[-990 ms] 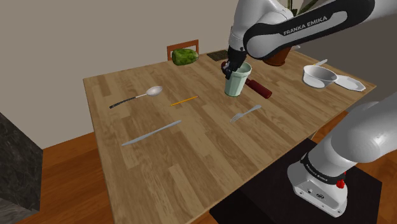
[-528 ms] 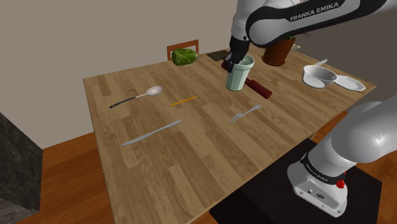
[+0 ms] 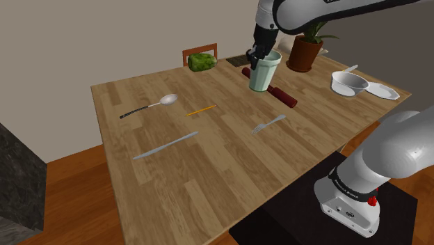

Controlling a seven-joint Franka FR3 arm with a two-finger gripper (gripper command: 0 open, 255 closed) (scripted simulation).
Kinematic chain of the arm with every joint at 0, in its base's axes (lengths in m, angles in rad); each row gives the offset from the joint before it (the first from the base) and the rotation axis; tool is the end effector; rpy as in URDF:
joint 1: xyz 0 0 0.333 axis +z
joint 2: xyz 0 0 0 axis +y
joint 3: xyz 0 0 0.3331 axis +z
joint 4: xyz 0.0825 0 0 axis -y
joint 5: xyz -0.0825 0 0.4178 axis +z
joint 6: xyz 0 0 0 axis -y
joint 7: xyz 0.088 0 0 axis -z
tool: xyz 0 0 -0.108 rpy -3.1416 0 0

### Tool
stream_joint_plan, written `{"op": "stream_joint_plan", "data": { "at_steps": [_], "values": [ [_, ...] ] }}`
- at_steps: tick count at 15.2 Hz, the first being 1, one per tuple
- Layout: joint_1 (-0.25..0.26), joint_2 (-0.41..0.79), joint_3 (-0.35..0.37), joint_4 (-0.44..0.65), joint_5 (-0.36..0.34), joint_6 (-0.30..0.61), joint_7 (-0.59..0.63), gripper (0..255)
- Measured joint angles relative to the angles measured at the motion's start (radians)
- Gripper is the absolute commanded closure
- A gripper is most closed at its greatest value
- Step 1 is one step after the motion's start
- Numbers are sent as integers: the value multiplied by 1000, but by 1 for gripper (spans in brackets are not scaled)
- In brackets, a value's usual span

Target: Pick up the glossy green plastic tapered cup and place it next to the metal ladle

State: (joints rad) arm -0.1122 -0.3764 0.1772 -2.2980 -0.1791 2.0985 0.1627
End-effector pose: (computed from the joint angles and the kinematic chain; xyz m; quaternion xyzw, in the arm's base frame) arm 0.4810 0.0285 0.5145 0.9899 -0.0134 0.0957 0.1033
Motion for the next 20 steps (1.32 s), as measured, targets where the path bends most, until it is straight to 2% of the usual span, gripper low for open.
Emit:
{"op": "stream_joint_plan", "data": {
  "at_steps": [15,20],
  "values": [
    [1,-10,-6,184,16,-190,-41,255],
    [-1,141,28,300,-12,-167,8,255]
  ]
}}
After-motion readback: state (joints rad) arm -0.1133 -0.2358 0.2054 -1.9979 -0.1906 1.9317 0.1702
